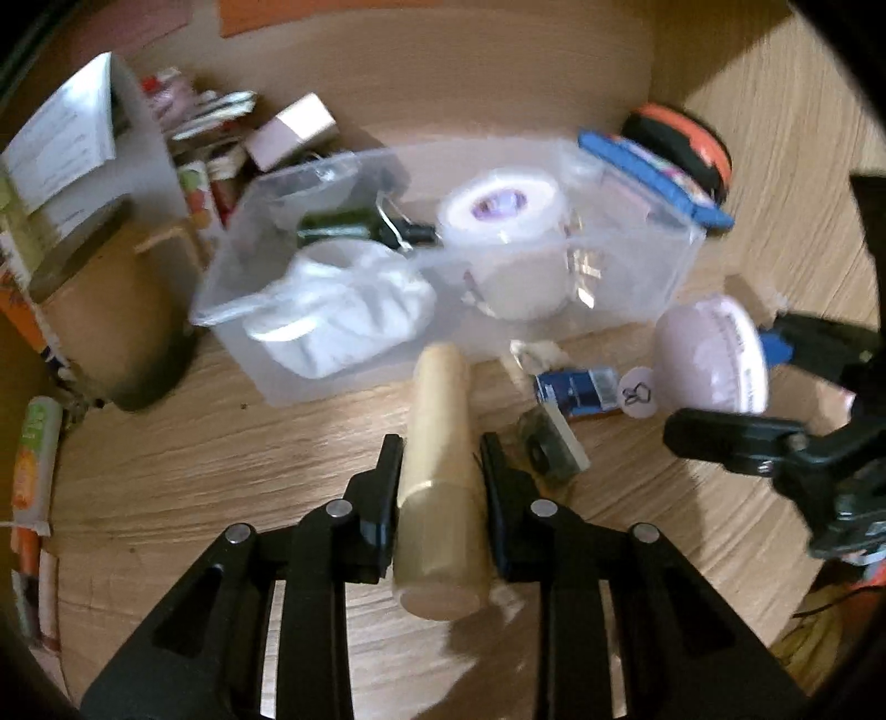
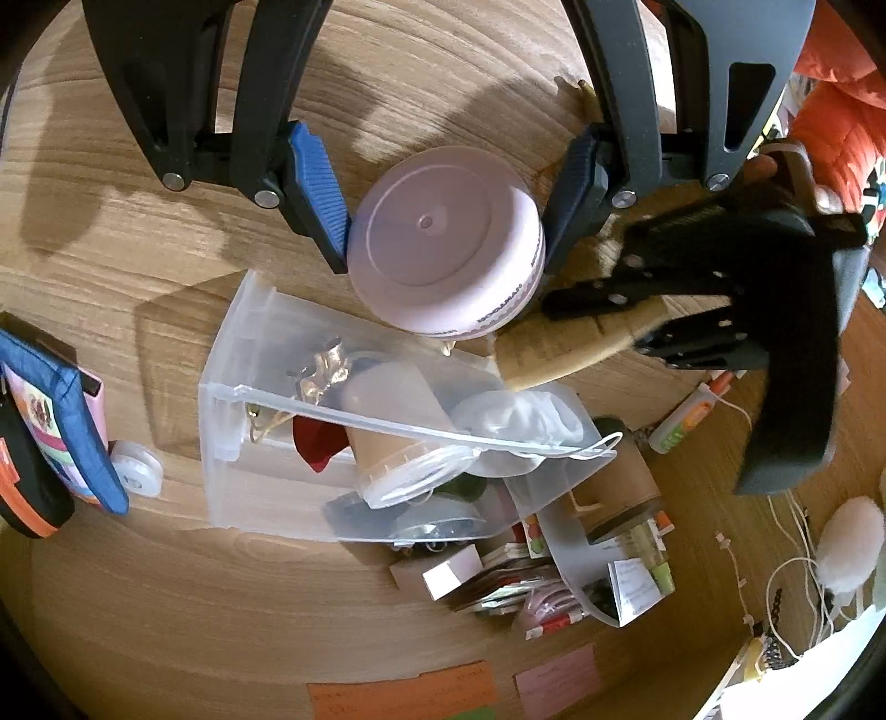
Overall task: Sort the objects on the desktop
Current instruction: 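Carry the beige tube and pink compact over the clear box with both tools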
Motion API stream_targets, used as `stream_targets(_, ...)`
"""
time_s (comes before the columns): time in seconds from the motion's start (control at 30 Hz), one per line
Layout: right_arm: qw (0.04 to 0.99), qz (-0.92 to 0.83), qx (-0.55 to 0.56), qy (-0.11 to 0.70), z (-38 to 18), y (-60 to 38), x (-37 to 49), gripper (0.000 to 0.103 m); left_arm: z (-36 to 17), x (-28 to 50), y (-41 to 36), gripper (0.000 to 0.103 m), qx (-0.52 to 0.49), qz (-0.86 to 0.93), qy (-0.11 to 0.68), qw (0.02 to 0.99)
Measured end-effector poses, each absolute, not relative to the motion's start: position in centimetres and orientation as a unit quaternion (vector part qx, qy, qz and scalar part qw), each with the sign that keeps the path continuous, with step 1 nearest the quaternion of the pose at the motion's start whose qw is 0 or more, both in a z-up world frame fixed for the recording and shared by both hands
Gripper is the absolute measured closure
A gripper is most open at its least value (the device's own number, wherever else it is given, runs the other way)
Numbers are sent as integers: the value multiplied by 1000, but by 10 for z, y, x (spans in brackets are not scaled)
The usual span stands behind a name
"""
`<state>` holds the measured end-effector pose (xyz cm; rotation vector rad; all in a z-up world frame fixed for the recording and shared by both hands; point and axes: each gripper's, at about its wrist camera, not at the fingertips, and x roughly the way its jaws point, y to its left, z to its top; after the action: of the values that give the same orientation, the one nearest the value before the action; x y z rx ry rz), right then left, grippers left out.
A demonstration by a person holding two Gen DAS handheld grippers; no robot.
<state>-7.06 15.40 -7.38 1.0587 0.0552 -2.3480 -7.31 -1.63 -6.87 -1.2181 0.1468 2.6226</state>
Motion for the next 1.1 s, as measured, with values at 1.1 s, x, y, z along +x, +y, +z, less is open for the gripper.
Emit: stream_targets(1.1,261,-900,349,26,-15,147,-90,40,31,-72,-71,77,-293,944,-75,133)
